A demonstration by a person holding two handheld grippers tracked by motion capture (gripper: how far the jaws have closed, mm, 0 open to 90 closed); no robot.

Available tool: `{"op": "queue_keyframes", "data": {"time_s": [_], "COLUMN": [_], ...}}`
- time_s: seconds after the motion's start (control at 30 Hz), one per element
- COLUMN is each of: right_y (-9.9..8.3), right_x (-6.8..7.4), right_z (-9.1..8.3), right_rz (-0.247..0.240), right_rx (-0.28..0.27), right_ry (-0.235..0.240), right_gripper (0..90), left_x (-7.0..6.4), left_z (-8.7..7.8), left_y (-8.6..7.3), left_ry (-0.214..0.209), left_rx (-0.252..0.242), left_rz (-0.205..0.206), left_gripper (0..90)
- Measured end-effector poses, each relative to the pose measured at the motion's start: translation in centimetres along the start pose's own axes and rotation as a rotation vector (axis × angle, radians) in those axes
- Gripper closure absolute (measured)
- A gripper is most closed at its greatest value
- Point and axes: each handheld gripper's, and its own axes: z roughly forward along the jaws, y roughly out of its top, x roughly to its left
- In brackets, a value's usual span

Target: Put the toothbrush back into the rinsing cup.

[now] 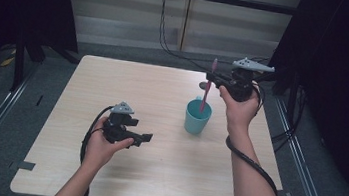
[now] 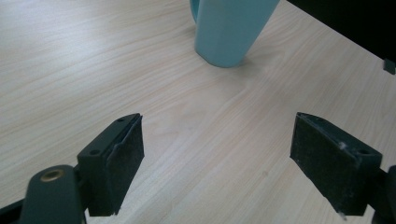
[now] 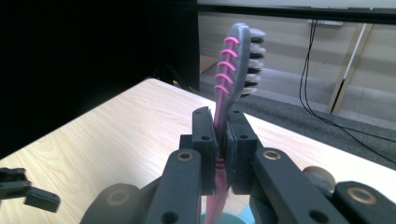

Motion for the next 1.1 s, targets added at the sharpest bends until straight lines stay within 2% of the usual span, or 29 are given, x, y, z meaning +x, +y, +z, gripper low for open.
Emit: {"op": "queue_keyframes", "data": {"time_s": [0.23,0.57,0.73,0.93,1.1], "right_y": [-2.4,-5.4,-6.5,-7.5,-8.0], "right_x": [-0.5,-1.7,-1.8,-1.6,-1.7], "right_z": [0.9,1.1,1.6,2.1,2.5], "right_rz": [-0.008,0.032,0.04,0.025,0.033], "right_rx": [0.009,0.025,0.033,0.053,0.058], "right_ry": [-0.028,-0.051,-0.052,-0.053,-0.054], "right_gripper": [84.3,84.1,84.0,83.9,83.7], "left_x": [0.1,-0.1,-0.2,-0.3,-0.2], "left_z": [-0.1,0.2,0.2,0.1,0.0], "left_y": [-0.4,-0.6,-0.7,-0.7,-0.8], "left_ry": [0.001,-0.003,-0.008,-0.007,-0.007], "left_rx": [0.003,0.007,0.011,0.006,0.013], "left_rz": [-0.003,0.005,0.019,0.014,0.021], "left_gripper": [17.4,17.4,17.4,17.4,17.4]}}
